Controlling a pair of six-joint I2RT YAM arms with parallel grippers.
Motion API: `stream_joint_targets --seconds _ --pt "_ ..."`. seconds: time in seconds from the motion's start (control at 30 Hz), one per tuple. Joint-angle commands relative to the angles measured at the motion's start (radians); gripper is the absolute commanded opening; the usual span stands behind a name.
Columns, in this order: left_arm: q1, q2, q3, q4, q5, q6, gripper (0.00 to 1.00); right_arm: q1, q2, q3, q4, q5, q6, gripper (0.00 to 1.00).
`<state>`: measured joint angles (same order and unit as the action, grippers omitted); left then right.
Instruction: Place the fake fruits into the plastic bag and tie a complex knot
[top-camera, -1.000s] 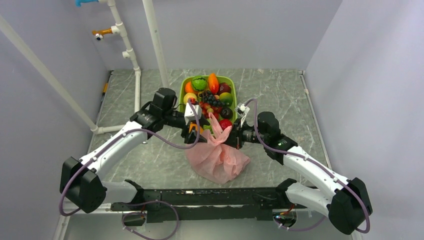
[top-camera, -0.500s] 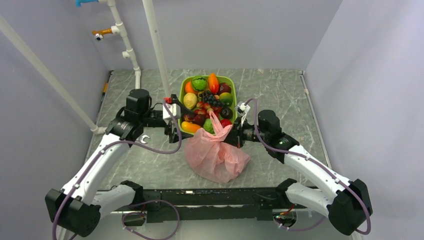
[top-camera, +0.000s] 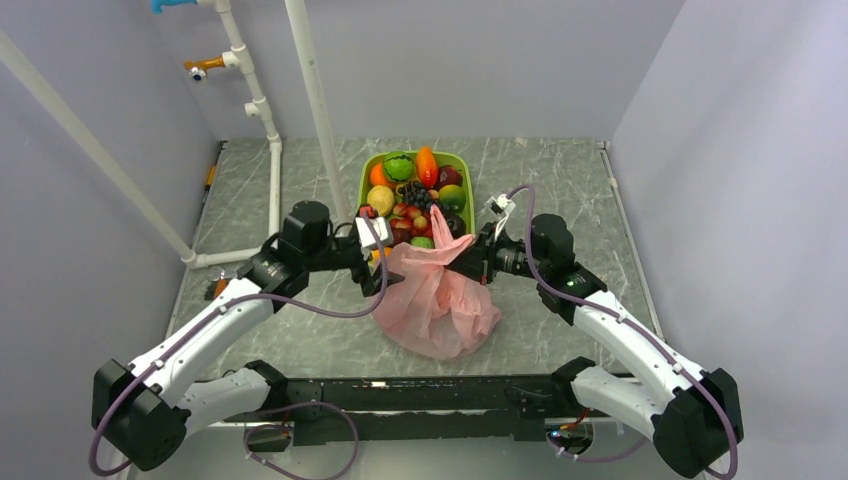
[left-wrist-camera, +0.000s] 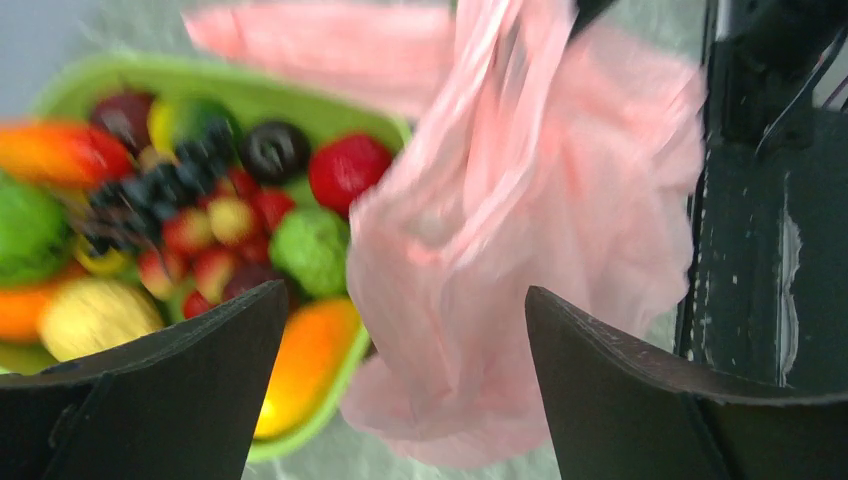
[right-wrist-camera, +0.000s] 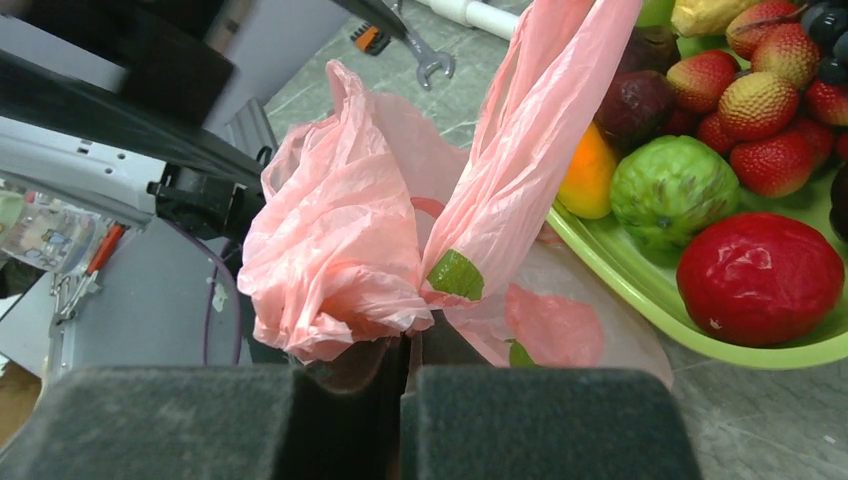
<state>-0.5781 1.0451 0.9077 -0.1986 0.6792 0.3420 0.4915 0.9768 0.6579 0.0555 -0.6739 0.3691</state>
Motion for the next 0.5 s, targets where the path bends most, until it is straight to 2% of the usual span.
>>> stream_joint_targets --seconds 0.0,0.1,0.17,0.23,0.27,0.3,0.33,0.4,0.43,0.47 --pt "0.003 -0.005 -0.102 -0.02 -0.169 0.009 0.9 -0.008 -0.025 0.017 0.044 -0.052 0.004 0.0" --pt "0.003 -0.003 -0.119 -0.084 -0.218 0.054 0.73 -0.007 -0.023 0.015 0.034 -0.078 -0.017 0.0" --pt "0.003 -0.02 -0.125 -0.1 -0.214 0.086 0.56 -0.008 -0.02 0.016 0.027 -0.092 -0.034 0.0" --pt "0.003 -0.035 -0.124 -0.115 -0.19 0.114 0.27 -0.007 -0.017 0.012 0.021 -0.101 -0.051 0.0" --pt "0.003 -0.037 -0.118 -0.135 -0.172 0.138 0.19 -0.007 -0.015 0.009 0.02 -0.104 -0.056 0.0" --pt "0.005 -0.037 -0.109 -0.163 -0.151 0.164 0.19 -0.008 -0.014 0.007 0.02 -0.105 -0.059 0.0" --pt "0.013 -0.038 -0.097 -0.2 -0.108 0.189 0.3 -0.008 -0.013 0.006 0.019 -0.107 -0.063 0.0" --pt "0.047 -0.063 -0.067 -0.223 0.027 0.234 0.7 -0.007 -0.01 0.005 0.02 -0.107 -0.072 0.0" --pt "0.056 -0.078 -0.053 -0.208 0.074 0.233 0.8 -0.007 -0.007 0.006 0.02 -0.11 -0.074 0.0" --pt "0.058 -0.087 -0.039 -0.185 0.105 0.223 0.84 -0.007 -0.001 0.008 0.015 -0.115 -0.079 0.0"
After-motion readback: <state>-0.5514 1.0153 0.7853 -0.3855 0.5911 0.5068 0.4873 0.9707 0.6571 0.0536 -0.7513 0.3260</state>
